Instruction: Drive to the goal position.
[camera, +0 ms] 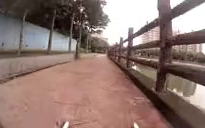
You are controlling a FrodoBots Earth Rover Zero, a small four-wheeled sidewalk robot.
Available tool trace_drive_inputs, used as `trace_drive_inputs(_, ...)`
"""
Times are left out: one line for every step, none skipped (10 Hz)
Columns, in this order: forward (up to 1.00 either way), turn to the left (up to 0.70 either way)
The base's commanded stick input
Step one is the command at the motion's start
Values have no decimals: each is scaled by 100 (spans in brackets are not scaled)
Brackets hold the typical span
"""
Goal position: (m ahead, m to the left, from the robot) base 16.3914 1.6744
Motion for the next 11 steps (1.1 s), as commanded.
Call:
trace_drive_inputs(70, 0)
trace_drive_inputs(70, 0)
trace_drive_inputs(70, 0)
trace_drive_inputs(70, 0)
trace_drive_inputs(70, 0)
trace_drive_inputs(70, 0)
trace_drive_inputs(70, 0)
trace_drive_inputs(70, 0)
trace_drive_inputs(70, 0)
trace_drive_inputs(70, 0)
trace_drive_inputs(70, 0)
